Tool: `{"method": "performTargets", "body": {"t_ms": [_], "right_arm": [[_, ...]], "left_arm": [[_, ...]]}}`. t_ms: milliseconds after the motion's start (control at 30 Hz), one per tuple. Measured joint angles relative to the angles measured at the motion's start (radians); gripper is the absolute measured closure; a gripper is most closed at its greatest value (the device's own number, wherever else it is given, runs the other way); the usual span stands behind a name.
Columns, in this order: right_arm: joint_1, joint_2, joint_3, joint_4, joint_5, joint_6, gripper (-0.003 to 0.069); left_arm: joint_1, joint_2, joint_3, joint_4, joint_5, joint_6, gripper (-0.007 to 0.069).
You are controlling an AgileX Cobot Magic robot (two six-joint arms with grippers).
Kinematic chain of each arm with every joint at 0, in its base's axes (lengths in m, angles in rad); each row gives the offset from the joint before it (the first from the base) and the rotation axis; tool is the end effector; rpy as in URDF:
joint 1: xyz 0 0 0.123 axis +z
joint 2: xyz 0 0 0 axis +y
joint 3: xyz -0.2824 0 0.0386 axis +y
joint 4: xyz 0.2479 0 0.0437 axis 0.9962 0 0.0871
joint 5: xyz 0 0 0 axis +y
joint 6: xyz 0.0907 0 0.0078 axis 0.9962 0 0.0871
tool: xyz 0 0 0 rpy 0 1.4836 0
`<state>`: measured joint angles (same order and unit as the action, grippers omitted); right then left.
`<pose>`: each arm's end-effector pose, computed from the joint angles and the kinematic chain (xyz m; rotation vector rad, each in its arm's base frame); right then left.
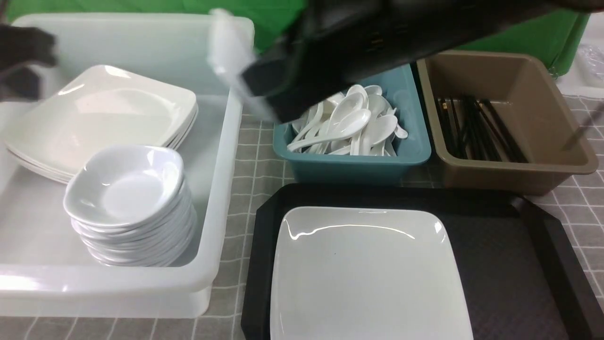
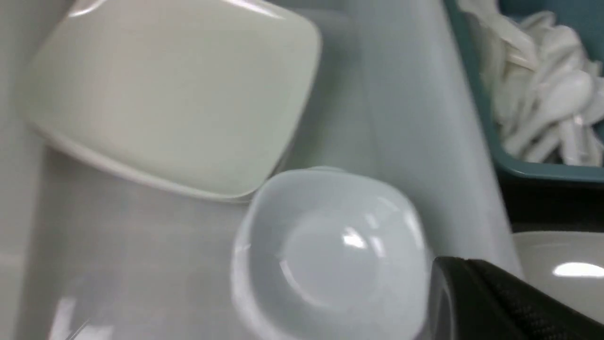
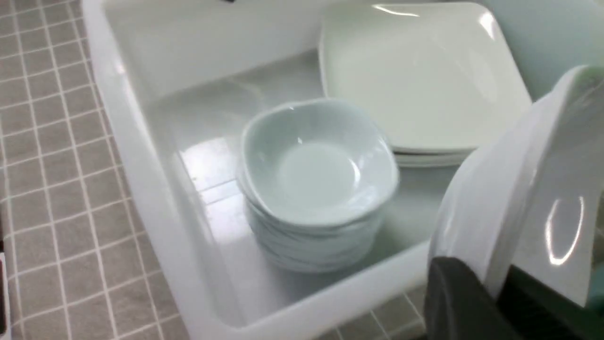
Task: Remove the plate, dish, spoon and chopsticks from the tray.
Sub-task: Use the right arm to put the small plate into the large storage box on the left, then use the right arm to grab a plate from the dinner plate
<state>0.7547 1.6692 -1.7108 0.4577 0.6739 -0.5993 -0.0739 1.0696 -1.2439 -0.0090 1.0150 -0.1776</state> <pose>0.2662 0.2848 0.4127 -1.1455 1.7592 0.6074 0.2004 -0.0155 0.4129 -0.1223 2.3251 -0.1377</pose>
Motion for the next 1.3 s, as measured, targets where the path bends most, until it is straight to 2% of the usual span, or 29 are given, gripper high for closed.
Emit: {"method": "performTargets", "body": {"t_ms": [33, 200, 267, 300, 367, 433, 567, 633, 733, 767, 800, 867, 900, 1000, 1067, 1100, 1133, 1167, 1200, 1300], "right_arm": [[0.046, 0.057, -0.042, 0.000, -0.010, -0.020, 0.0593], [0.140, 0.210, -0.120, -0.030, -0.071, -0.078, 0.0594], [0.163, 0.239, -0.126, -0.066, -0.093, -0.086, 0.0594], [0.185, 0.273, -0.130, -0.114, -0.117, -0.095, 0.0594], [0.197, 0.294, -0.130, -0.139, -0.135, -0.097, 0.0594], [0.221, 0.324, -0.130, -0.169, -0.170, -0.100, 0.0594], [0.242, 0.346, -0.130, -0.177, -0.223, -0.103, 0.0585], [0.246, 0.353, -0.130, -0.180, -0.242, -0.104, 0.0553], [0.247, 0.355, -0.130, -0.180, -0.255, -0.104, 0.0468], [0.249, 0.355, -0.130, -0.181, -0.261, -0.103, 0.0386], [0.249, 0.355, -0.130, -0.181, -0.263, -0.098, 0.0336], [0.250, 0.355, -0.130, -0.181, -0.262, -0.093, 0.0283], [0.250, 0.353, -0.130, -0.185, -0.245, -0.082, 0.0229], [0.252, 0.330, -0.130, -0.228, -0.164, -0.063, 0.0199], [0.253, 0.300, -0.130, -0.304, -0.087, 0.000, 0.0217], [0.251, 0.274, -0.130, -0.387, -0.023, 0.078, 0.0257], [0.242, 0.237, -0.130, -0.484, 0.048, 0.164, 0.0321], [0.218, 0.190, -0.131, -0.595, 0.137, 0.248, 0.0425], [0.196, 0.157, -0.131, -0.646, 0.186, 0.287, 0.0489], [0.097, 0.093, -0.134, -0.711, 0.321, 0.375, 0.0599]], "left_arm": [[0.059, -0.020, 0.000, 0.009, 0.035, -0.010, 0.0620], [0.183, -0.070, 0.000, 0.001, 0.095, 0.020, 0.0620], [0.193, -0.076, 0.000, -0.007, 0.113, 0.045, 0.0620], [0.201, -0.076, -0.001, -0.020, 0.149, 0.104, 0.0620], [0.202, -0.076, -0.001, -0.034, 0.169, 0.143, 0.0620], [0.203, -0.076, 0.008, -0.085, 0.199, 0.238, 0.0620], [0.203, -0.076, 0.014, -0.139, 0.205, 0.283, 0.0620], [0.203, -0.076, 0.014, -0.159, 0.206, 0.293, 0.0620], [0.203, -0.075, 0.014, -0.165, 0.206, 0.302, 0.0620], [0.203, -0.075, 0.014, -0.166, 0.206, 0.305, 0.0620], [0.203, -0.075, 0.014, -0.166, 0.206, 0.305, 0.0620], [0.203, -0.075, 0.014, -0.167, 0.206, 0.307, 0.0620], [0.203, -0.075, 0.014, -0.167, 0.206, 0.308, 0.0620], [0.203, -0.075, 0.014, -0.167, 0.206, 0.308, 0.0620], [0.203, -0.075, 0.014, -0.174, 0.206, 0.308, 0.0620], [0.203, -0.075, 0.014, -0.184, 0.206, 0.308, 0.0620], [0.201, -0.075, 0.014, -0.198, 0.206, 0.310, 0.0620], [0.188, -0.075, 0.014, -0.220, 0.205, 0.322, 0.0620], [0.178, -0.075, 0.014, -0.227, 0.205, 0.331, 0.0620], [0.108, -0.075, 0.014, -0.250, 0.195, 0.340, 0.0620]]}}
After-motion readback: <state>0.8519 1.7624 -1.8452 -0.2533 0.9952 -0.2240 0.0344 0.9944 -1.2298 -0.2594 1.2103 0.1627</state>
